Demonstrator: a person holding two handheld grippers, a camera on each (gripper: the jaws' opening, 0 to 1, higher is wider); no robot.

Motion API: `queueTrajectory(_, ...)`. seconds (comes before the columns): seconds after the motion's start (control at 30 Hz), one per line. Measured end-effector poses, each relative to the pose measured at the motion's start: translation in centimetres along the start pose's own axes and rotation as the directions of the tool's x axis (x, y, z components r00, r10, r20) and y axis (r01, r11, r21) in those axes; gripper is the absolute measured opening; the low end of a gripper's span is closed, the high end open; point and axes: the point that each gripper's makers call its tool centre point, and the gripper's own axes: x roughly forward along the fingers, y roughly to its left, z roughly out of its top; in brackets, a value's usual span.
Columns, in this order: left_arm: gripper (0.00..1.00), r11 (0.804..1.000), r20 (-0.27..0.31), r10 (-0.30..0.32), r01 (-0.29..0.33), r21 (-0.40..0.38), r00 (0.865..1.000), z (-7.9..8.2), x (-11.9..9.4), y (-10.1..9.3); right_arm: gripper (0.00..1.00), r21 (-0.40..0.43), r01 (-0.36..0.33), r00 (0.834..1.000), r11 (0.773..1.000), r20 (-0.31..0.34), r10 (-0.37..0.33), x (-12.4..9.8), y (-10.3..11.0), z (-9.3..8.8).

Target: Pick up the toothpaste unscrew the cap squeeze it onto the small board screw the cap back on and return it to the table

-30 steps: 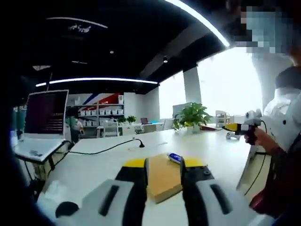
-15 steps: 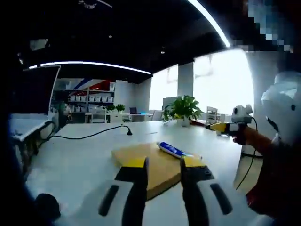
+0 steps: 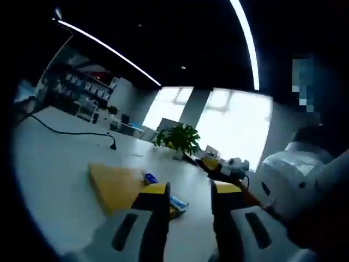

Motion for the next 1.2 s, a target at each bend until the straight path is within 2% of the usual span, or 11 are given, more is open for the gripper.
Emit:
queueTrajectory(0.27, 0.28, 0.991, -0.065, 0.125, -0.121, 0.06, 0.99, 0.6, 4.1, 2.4, 0.26, -0.067, -0.035, 0.999, 0.997, 0.033, 0.038, -2.0, 1.1, 1.2)
queueTrajectory(0.37, 0.27, 0.939, -0.147, 0.221, -0.169, 0.301, 0.964, 0.5, 6.1, 4.1, 0.26, -0.066, -0.027, 0.999, 0.997, 0.04, 0.029, -3.4, 0.8, 1.3)
queueTrajectory(0.47, 0.26, 0.923, -0.195, 0.229, -0.148, 0.355, 0.954, 0.5, 7.8, 4.4, 0.26, -0.07, 0.009, 1.0, 0.998, 0.022, -0.007, -4.7, -0.4, 1.0)
queueTrajectory(0.53, 0.25, 0.9, -0.121, 0.233, -0.167, 0.402, 0.965, 1.6, 9.0, 4.6, 0.26, -0.06, 0.038, 0.999, 0.997, 0.03, -0.036, -5.6, -1.4, 1.1)
queueTrajectory(0.57, 0.25, 0.887, -0.11, 0.25, -0.182, 0.424, 0.962, 1.6, 9.4, 4.8, 0.26, -0.048, 0.048, 0.998, 0.998, 0.045, -0.046, -6.1, -1.9, 1.3)
queueTrajectory(0.73, 0.3, 0.904, -0.137, 0.24, -0.17, 0.393, 0.961, 0.5, 10.6, 4.7, 0.26, -0.032, 0.064, 0.995, 0.997, 0.077, -0.062, -7.1, -2.7, 1.6)
queueTrajectory(0.8, 0.36, 0.9, -0.137, 0.252, -0.18, 0.396, 0.958, -0.2, 11.4, 5.0, 0.25, -0.018, 0.027, 0.996, 0.999, 0.081, -0.026, -7.1, -2.4, 1.4)
queueTrajectory(0.9, 0.34, 0.907, -0.159, 0.228, -0.15, 0.394, 0.961, -1.5, 12.6, 4.2, 0.25, 0.015, 0.013, 0.996, 1.0, 0.093, -0.014, -7.1, -2.4, 1.2)
queueTrajectory(1.0, 0.36, 0.883, -0.175, 0.224, -0.124, 0.453, 0.959, -3.1, 13.6, 3.7, 0.25, -0.007, 0.039, 0.996, 0.999, 0.086, -0.039, -7.2, -2.6, 1.2)
queueTrajectory(1.1, 0.41, 0.878, -0.251, 0.227, -0.087, 0.47, 0.941, -5.4, 13.9, 3.7, 0.25, -0.015, 0.045, 0.995, 0.999, 0.091, -0.044, -7.7, -2.6, 1.5)
queueTrajectory(1.2, 0.44, 0.779, -0.245, 0.281, -0.071, 0.623, 0.928, -6.3, 13.9, 4.1, 0.25, -0.011, 0.062, 0.994, 0.998, 0.094, -0.06, -8.2, -2.9, 1.6)
